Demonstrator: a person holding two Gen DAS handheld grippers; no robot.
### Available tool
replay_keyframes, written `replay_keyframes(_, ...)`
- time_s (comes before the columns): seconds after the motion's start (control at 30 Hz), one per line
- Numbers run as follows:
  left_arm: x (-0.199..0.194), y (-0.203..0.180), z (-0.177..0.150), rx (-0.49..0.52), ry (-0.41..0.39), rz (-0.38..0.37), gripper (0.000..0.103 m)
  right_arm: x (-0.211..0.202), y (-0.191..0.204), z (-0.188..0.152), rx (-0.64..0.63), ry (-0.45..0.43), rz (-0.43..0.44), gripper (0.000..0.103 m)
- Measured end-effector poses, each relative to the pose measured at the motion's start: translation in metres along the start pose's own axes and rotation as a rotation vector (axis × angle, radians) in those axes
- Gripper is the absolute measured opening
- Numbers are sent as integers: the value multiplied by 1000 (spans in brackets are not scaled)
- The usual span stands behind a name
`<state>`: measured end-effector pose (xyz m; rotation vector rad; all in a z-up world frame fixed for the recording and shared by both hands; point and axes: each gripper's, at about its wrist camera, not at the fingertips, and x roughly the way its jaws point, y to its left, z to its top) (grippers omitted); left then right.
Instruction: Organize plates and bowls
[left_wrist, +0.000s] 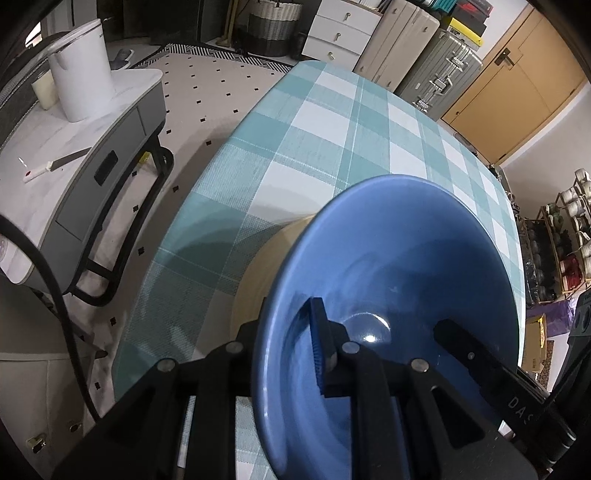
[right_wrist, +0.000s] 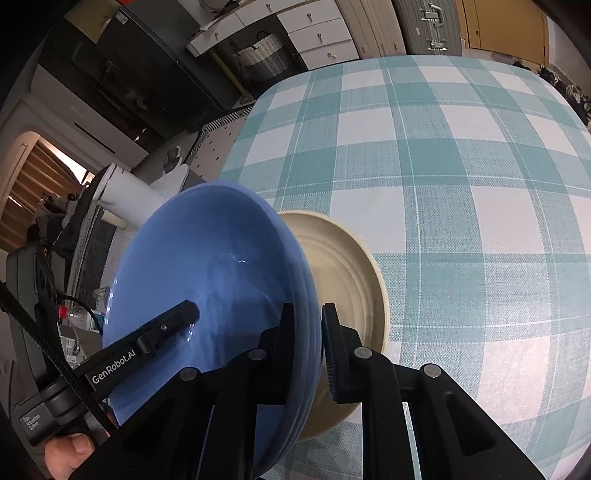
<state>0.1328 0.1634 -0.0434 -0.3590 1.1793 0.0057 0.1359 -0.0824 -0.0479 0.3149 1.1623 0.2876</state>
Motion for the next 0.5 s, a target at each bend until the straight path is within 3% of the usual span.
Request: replay_keyframes(0.5,9,8,3,-13,18,-30,18,7,-3,1,16,20,-4,17)
